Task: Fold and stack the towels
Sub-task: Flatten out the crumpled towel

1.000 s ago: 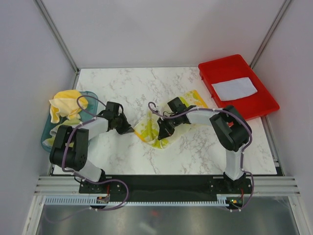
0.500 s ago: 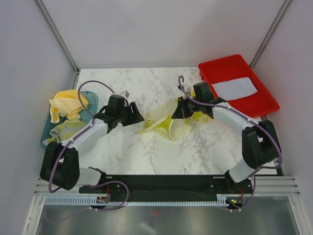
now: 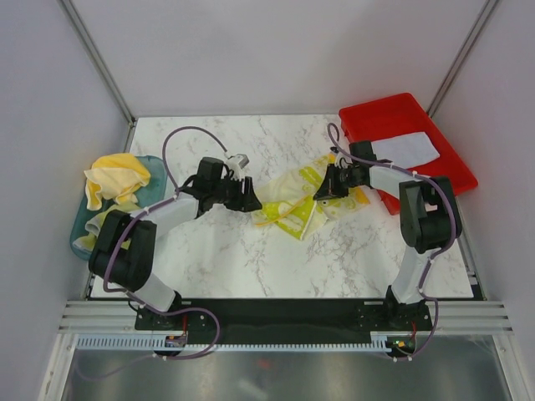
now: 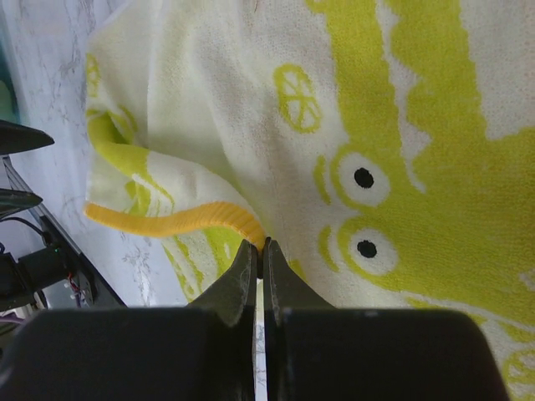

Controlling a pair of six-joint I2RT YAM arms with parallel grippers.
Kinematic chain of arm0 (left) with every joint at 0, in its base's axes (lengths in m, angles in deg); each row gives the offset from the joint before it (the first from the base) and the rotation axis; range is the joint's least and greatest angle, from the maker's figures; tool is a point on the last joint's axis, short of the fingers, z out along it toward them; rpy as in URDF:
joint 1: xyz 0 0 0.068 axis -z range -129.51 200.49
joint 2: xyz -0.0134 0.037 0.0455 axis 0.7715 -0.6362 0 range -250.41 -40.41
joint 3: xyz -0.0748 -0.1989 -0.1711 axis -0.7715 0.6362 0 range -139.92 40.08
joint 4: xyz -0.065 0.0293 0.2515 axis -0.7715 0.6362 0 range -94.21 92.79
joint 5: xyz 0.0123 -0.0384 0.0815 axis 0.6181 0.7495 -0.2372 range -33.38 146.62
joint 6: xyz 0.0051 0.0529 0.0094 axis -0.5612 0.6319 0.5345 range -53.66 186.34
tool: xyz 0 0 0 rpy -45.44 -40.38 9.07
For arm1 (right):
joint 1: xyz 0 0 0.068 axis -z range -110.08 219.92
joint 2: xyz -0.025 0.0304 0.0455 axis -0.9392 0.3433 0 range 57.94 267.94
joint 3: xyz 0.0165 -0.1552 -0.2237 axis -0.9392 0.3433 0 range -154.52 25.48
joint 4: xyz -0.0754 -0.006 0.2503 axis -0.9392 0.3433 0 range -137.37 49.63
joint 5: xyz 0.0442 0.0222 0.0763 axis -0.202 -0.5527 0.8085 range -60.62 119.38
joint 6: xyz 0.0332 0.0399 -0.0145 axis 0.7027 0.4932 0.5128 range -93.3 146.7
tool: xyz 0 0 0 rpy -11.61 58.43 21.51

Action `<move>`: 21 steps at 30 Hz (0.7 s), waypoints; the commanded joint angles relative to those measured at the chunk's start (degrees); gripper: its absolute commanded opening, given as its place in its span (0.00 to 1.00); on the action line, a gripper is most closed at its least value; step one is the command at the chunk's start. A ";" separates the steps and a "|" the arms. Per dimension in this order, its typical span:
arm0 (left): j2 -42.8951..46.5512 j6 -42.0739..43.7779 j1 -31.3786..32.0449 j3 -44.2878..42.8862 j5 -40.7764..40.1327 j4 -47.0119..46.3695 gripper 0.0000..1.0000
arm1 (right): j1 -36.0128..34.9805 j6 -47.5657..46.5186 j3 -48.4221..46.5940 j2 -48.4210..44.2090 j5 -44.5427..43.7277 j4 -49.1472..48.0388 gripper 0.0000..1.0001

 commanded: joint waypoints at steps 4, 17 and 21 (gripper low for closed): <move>4.98 11.51 8.43 2.82 -8.93 -1.59 0.61 | 1.87 2.47 -3.50 1.15 2.10 -2.24 0.00; 3.32 15.91 19.79 3.62 -31.01 1.85 0.62 | 2.84 3.96 -1.84 0.36 3.42 -4.88 0.00; -0.99 17.14 23.03 0.98 -34.52 2.72 0.62 | 2.84 4.49 -1.66 0.28 3.77 -5.58 0.00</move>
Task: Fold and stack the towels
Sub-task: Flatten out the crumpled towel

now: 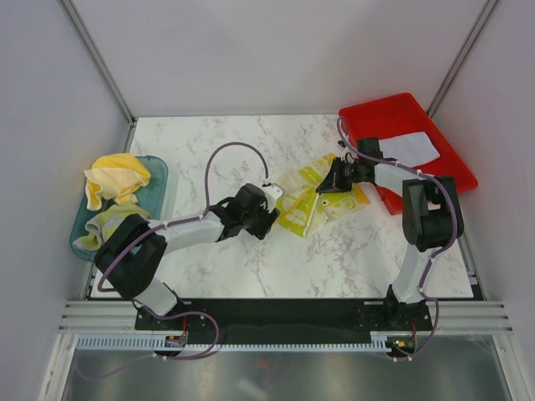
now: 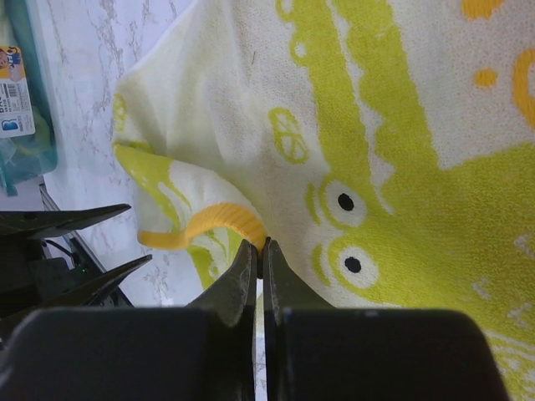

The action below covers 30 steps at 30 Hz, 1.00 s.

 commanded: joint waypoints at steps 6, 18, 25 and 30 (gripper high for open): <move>-5.92 5.52 4.38 -5.30 -8.62 0.67 0.62 | 0.10 0.93 -0.06 -1.87 2.20 -2.63 0.00; -8.65 7.63 6.41 -7.07 -13.90 -1.61 0.58 | 0.37 0.84 0.20 -2.31 2.46 -2.72 0.00; -10.59 7.81 7.11 -8.29 -11.97 -1.79 0.30 | 0.63 0.66 0.46 -2.14 2.11 -2.72 0.00; -7.53 7.37 7.38 -9.35 -13.63 0.23 0.02 | 0.54 0.67 0.29 -4.33 -0.08 -0.89 0.00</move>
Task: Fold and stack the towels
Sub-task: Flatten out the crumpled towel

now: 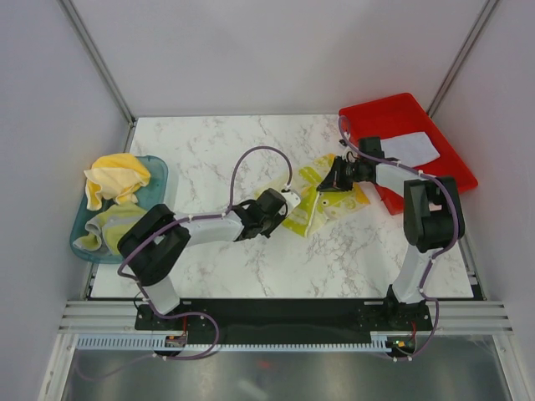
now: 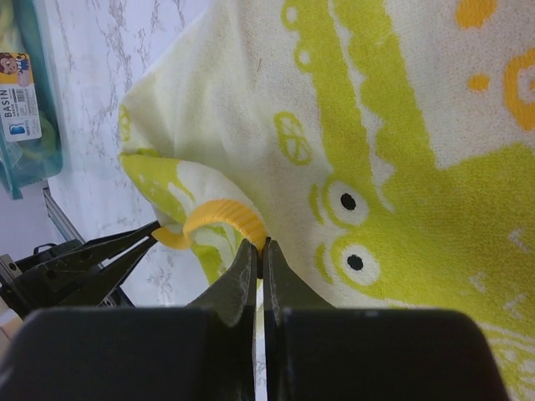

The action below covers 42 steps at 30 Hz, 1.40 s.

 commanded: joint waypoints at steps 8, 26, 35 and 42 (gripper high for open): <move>13.78 -0.59 0.40 -11.72 -5.05 16.82 0.02 | -3.13 -1.83 -2.19 -16.19 -7.83 9.46 0.00; 47.38 -13.52 1.81 -36.76 16.58 40.50 0.02 | -21.43 -4.21 -23.00 -56.10 -16.52 24.25 0.00; 29.28 -8.60 1.11 -55.07 -3.08 45.08 0.02 | -21.43 -8.51 -39.28 -40.82 -39.29 26.17 0.00; 16.36 -10.00 -20.67 -51.48 10.93 38.07 0.02 | -19.50 -10.10 -34.38 -23.97 -42.40 15.83 0.00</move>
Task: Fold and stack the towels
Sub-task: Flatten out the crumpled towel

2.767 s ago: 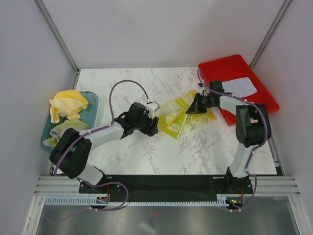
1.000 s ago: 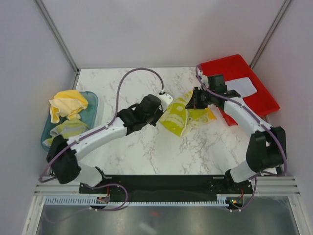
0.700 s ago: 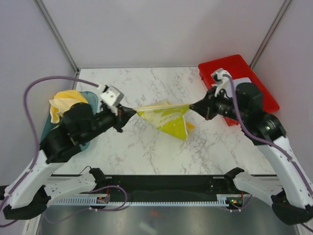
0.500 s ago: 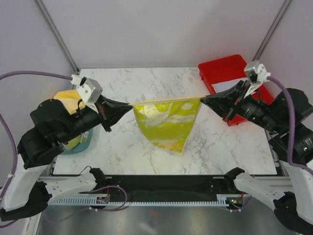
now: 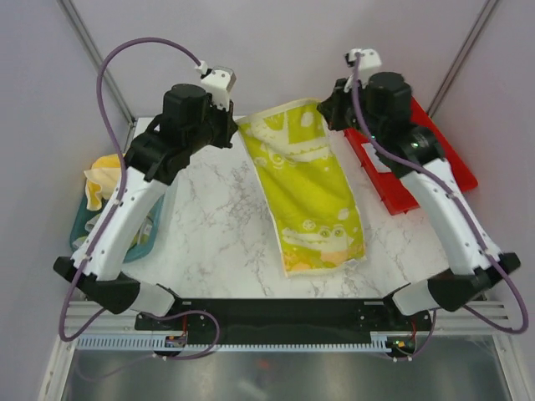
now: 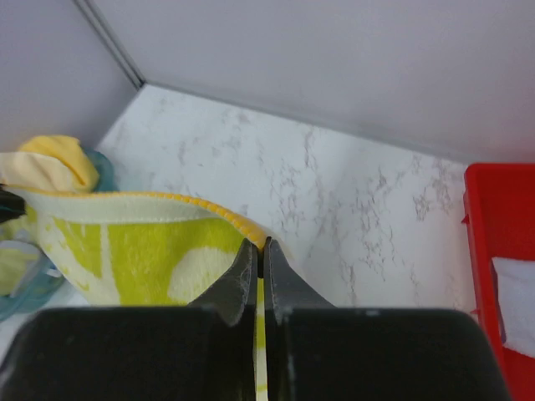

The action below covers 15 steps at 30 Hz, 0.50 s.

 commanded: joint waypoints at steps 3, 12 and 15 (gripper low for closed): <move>-9.12 2.95 -10.40 5.46 8.19 -11.04 0.02 | 5.50 0.79 6.62 13.64 3.60 -11.98 0.00; -39.01 5.66 -18.14 -14.03 13.57 -13.54 0.02 | 13.94 0.71 -13.54 45.27 17.67 -20.61 0.00; -45.96 7.17 -18.50 -19.92 13.02 -16.52 0.02 | 15.70 0.80 -17.78 51.35 19.86 -25.17 0.00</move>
